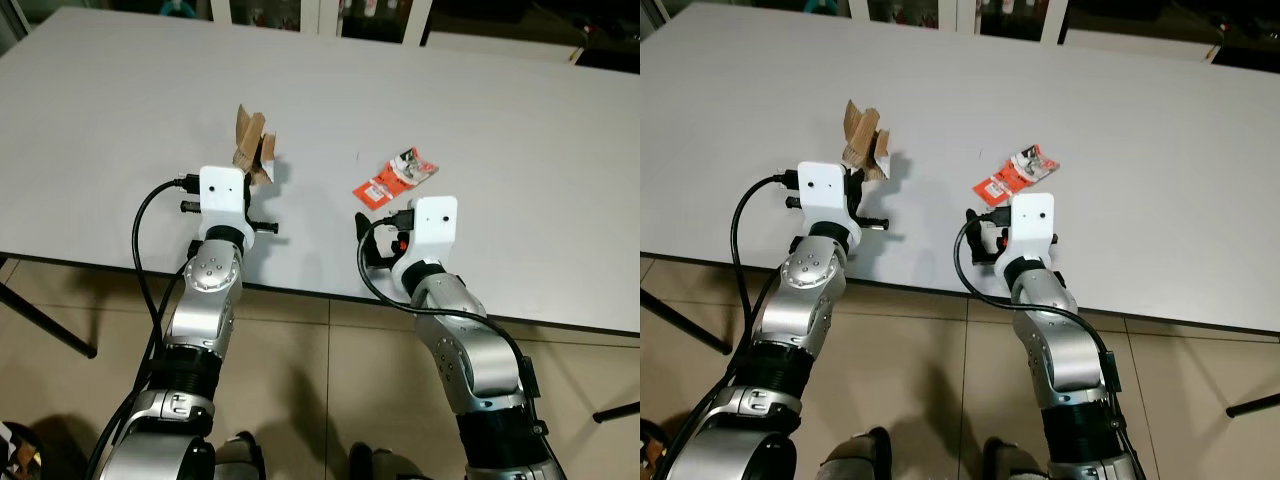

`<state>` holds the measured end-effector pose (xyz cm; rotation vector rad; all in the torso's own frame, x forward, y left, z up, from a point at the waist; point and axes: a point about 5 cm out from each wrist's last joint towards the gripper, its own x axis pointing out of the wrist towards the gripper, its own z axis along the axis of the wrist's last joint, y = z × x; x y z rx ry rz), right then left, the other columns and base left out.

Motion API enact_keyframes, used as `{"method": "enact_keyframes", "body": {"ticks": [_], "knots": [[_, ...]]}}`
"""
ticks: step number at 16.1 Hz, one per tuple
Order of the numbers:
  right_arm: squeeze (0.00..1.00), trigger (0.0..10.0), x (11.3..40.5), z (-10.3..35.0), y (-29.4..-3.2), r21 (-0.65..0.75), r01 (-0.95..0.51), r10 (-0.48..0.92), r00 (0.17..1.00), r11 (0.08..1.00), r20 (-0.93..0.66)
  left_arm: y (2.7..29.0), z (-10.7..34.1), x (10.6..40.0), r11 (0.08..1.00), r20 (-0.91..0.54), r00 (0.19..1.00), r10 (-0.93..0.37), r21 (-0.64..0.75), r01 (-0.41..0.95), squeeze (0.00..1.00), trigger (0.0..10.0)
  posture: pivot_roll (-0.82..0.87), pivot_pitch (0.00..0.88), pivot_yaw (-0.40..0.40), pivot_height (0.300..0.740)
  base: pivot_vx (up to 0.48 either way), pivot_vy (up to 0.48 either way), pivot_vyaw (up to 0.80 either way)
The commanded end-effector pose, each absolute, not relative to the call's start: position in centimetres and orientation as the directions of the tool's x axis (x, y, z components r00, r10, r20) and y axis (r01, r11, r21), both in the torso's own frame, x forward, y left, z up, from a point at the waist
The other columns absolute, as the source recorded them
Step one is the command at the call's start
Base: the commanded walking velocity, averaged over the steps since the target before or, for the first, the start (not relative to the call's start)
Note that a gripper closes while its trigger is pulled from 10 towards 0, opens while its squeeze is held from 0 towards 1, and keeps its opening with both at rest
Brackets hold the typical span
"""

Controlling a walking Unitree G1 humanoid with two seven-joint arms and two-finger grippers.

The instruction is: Picking trash to rubbish bin

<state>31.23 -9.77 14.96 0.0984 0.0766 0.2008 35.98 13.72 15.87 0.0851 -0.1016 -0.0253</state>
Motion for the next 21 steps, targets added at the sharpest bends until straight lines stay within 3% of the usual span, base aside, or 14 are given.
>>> {"method": "enact_keyframes", "body": {"ticks": [1, 4, 15, 21], "knots": [[0.00, 10.0, 31.4, 14.9, -10.3, 0.108, -0.170, 0.178, 0.982, 0.980, -0.068, 13.0, 16.0, 35.8, 0.996, 0.098, 0.994, -0.045, 0.087, 0.036, 0.00, 10.0, -0.09, 0.104, -0.024, 0.740, 0.255, 0.000, 0.00], [0.00, 10.0, 31.4, 14.4, -10.5, 0.109, -0.153, 0.162, 0.983, 0.982, -0.084, 12.8, 15.8, 35.5, 0.994, 0.080, 0.995, -0.058, 0.098, 0.050, 0.00, 10.0, -0.09, 0.104, -0.019, 0.740, 0.261, 0.000, -0.73], [0.00, 10.0, 31.4, 14.1, -10.4, 0.120, -0.135, 0.145, 0.986, 0.984, -0.083, 13.0, 17.4, 36.0, 0.993, 0.114, 0.992, -0.056, 0.106, 0.044, 0.00, 10.0, -0.09, 0.078, -0.006, 0.740, 0.277, 0.000, 0.00], [0.00, 10.0, 32.2, 15.9, -11.7, 0.116, -0.101, 0.104, 0.994, 0.988, -0.017, 12.9, 19.3, 36.0, 0.992, 0.201, 0.978, -0.062, 0.119, 0.039, 0.00, 10.0, -0.09, 0.093, -0.009, 0.740, 0.331, 0.000, 0.00]]}}
